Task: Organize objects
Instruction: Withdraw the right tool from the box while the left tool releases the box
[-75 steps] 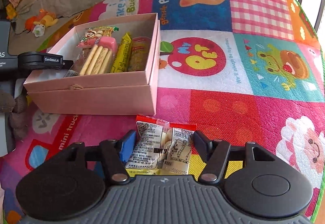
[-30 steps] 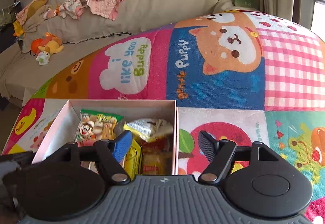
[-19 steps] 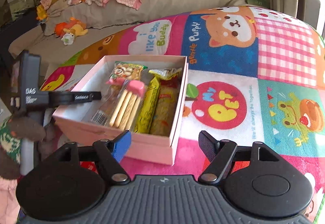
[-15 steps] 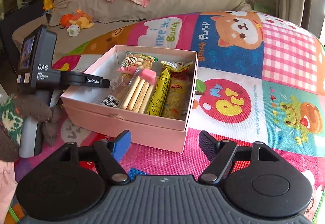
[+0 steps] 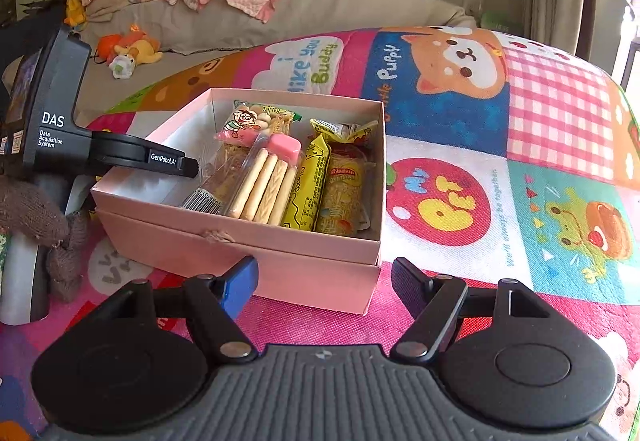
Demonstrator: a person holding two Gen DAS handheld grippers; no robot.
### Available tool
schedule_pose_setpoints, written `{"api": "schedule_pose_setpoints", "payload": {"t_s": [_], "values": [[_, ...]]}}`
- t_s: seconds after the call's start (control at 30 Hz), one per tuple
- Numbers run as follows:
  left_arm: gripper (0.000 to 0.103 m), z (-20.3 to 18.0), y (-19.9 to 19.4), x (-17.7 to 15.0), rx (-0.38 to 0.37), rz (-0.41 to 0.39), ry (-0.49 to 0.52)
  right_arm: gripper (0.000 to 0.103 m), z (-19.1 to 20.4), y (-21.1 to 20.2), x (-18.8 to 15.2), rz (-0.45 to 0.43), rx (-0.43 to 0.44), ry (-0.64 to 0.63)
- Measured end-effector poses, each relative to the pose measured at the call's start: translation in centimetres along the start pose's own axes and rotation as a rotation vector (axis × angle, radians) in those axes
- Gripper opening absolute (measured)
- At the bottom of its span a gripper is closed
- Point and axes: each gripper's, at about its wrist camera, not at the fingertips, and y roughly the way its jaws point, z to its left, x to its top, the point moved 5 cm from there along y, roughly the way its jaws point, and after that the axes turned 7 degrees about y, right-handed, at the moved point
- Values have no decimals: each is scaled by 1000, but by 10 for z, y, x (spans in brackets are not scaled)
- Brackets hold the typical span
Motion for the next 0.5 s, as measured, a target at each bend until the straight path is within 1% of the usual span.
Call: {"api": "schedule_pose_setpoints", "payload": {"t_s": [0.13,0.27,0.33,0.43,0.5], "values": [[15,-5,9,6,-33,-1,-5,74,-15,1,-5,-6,-15,45],[16,-2,10,7,-48,9,-46,74,-23,5,-6,-3,-12,85],[16,-5,3,9,-35,8,-30,74,-23,6,-7,-4,-14,93],[16,-8,-17,17,-11,-29,-3,77,-24,0,-8,-22,-33,90],[22,-5,-38,22,16,-71,-23,84,-26,-8,-10,-35,-36,91]]}}
